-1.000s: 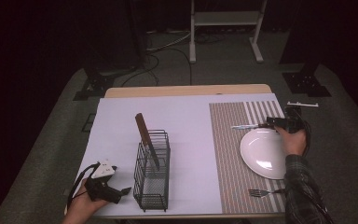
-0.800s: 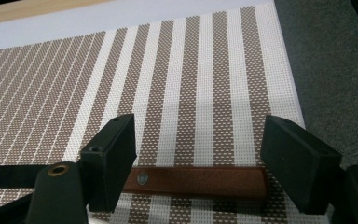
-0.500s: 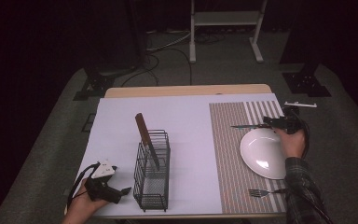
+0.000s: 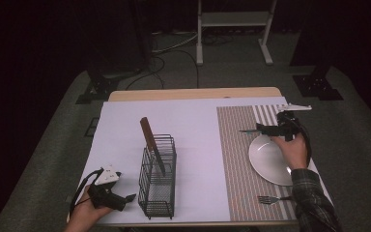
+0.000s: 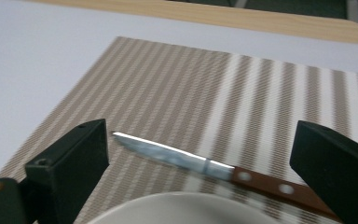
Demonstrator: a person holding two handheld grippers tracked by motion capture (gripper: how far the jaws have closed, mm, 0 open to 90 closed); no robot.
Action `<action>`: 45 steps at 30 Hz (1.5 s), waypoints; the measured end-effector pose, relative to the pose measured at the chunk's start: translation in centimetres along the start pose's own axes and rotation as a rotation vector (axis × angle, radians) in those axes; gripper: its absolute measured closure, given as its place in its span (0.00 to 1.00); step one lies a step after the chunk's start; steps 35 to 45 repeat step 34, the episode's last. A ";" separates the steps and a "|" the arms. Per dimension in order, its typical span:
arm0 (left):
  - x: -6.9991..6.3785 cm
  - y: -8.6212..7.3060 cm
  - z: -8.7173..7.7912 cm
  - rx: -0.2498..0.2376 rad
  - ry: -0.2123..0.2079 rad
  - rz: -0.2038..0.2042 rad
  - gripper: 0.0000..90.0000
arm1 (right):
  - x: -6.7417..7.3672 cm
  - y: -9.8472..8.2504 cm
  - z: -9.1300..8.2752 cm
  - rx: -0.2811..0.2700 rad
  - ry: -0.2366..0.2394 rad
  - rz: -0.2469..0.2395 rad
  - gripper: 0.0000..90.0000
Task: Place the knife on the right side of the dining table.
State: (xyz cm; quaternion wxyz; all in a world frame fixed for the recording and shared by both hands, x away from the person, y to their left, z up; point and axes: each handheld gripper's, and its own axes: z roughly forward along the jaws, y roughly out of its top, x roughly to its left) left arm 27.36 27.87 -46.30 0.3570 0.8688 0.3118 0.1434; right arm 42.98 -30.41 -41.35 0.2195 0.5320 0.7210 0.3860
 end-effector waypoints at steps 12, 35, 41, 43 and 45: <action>0.0 0.0 0.0 0.000 0.000 -0.001 0.00 | 7.9 -1.2 -0.7 0.030 0.166 -0.190 0.02; 0.0 0.0 0.0 0.000 0.000 -0.001 0.00 | 22.6 -7.2 -1.2 0.157 0.525 -0.483 0.01; 0.0 0.0 0.0 0.000 0.000 -0.001 0.00 | 22.6 -7.2 -1.2 0.157 0.525 -0.483 0.01; 0.0 0.0 0.0 0.000 0.000 -0.001 0.00 | 22.6 -7.2 -1.2 0.157 0.525 -0.483 0.01; 0.0 0.0 0.0 0.000 0.000 -0.001 0.00 | 22.6 -7.2 -1.2 0.157 0.525 -0.483 0.01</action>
